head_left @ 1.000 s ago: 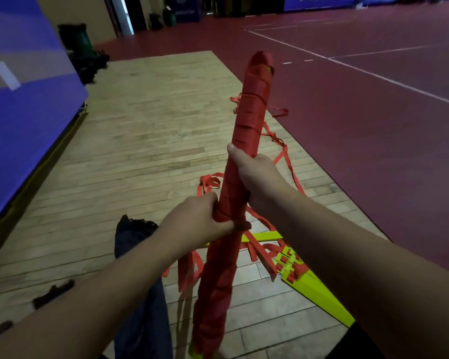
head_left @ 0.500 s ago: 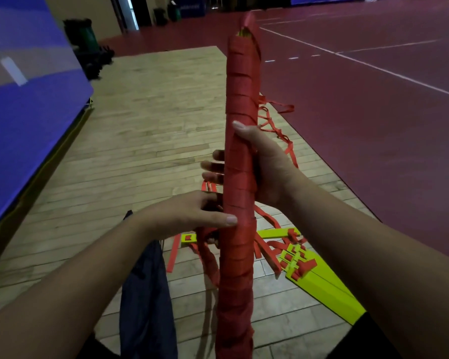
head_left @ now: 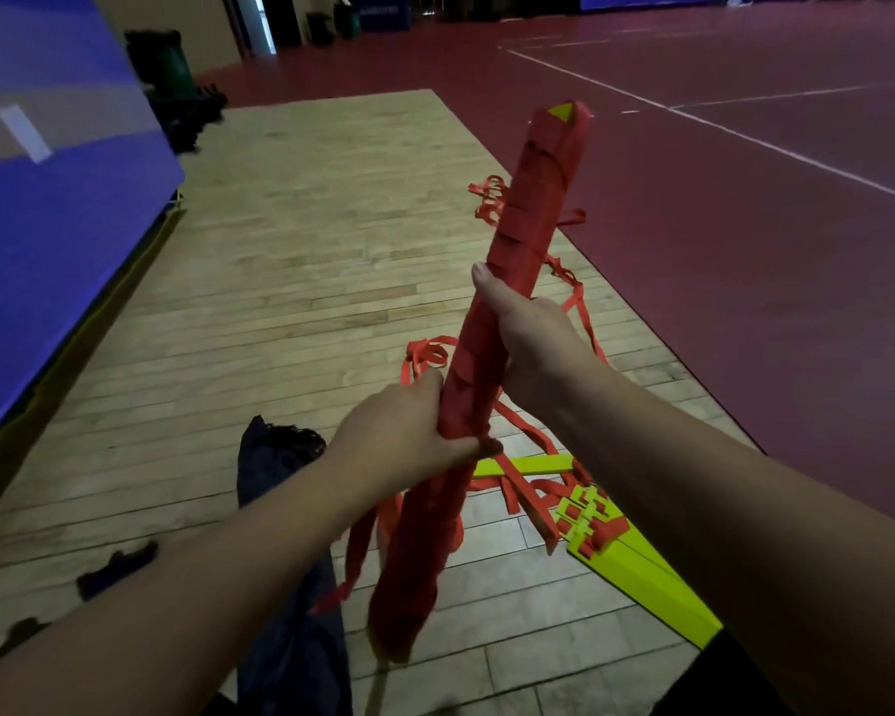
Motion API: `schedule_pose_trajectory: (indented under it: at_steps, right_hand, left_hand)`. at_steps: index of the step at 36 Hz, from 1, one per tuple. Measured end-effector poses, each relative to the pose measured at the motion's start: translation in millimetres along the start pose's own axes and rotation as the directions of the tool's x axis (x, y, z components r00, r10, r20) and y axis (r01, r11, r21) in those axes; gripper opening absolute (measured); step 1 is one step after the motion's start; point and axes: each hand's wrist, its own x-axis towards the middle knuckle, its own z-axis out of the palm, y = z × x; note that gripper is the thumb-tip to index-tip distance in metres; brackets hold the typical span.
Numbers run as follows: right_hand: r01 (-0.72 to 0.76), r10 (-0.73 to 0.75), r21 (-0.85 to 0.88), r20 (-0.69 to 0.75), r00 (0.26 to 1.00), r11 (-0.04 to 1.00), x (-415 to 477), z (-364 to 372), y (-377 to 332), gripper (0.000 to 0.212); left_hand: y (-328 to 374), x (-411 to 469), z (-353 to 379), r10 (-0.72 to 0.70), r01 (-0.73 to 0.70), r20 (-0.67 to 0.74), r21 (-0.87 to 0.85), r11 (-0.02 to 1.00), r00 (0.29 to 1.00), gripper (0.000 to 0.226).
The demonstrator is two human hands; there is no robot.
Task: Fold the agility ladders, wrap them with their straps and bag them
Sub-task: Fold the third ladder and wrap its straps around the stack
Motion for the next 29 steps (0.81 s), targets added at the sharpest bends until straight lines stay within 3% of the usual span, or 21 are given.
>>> schedule_pose_trajectory:
  at_steps: [4, 8, 11, 14, 18, 22, 27, 29]
  right_hand:
    - [-0.023, 0.023, 0.023, 0.029, 0.999, 0.999, -0.8, 3.5, -0.7, 0.03]
    - [0.005, -0.049, 0.179, 0.239, 0.97, 0.984, -6.3, -4.1, -13.5, 0.02]
    - [-0.041, -0.027, 0.17, 0.383, 0.923, 0.984, -6.1, -10.8, -20.4, 0.045]
    - [-0.107, 0.007, 0.196, 0.455, 0.89, 0.975, -7.0, -8.4, -16.3, 0.041]
    - [-0.084, 0.02, 0.199, 0.302, 0.953, 0.976, -4.4, -5.8, -14.7, 0.032]
    - [-0.029, 0.016, 0.139, 0.095, 0.995, 0.99, 5.0, -15.6, -20.6, 0.032]
    - [-0.015, 0.041, 0.145, -0.18, 0.983, 0.989, 18.7, -36.7, -15.5, 0.034]
    - [-0.047, 0.088, 0.163, -0.26, 0.962, 0.986, 23.2, -42.7, -9.0, 0.041]
  left_hand:
    - [-8.4, 7.3, -5.5, 0.018, -0.018, 0.0, -0.122, 0.992, 1.0, 0.042]
    - [-13.9, 5.1, -25.7, 0.084, -0.009, 0.156, -0.43, 0.903, 0.984, 0.042]
    - [-12.9, -1.5, -36.9, 0.155, 0.024, 0.236, -0.616, 0.787, 0.959, 0.041]
    - [-12.2, -3.5, -36.9, 0.2, 0.058, 0.291, -0.686, 0.725, 0.935, 0.042]
    - [-15.1, -2.8, -32.3, 0.179, 0.185, 0.375, -0.752, 0.632, 0.91, 0.041]
    - [-27.0, 1.8, -36.4, 0.1, 0.323, 0.474, -0.724, 0.61, 0.875, 0.061]
    - [-27.8, 0.6, -29.9, 0.078, 0.205, 0.437, -0.562, 0.801, 0.896, 0.059]
    - [-16.9, -2.1, -18.3, 0.076, 0.079, 0.391, -0.367, 0.927, 0.917, 0.065]
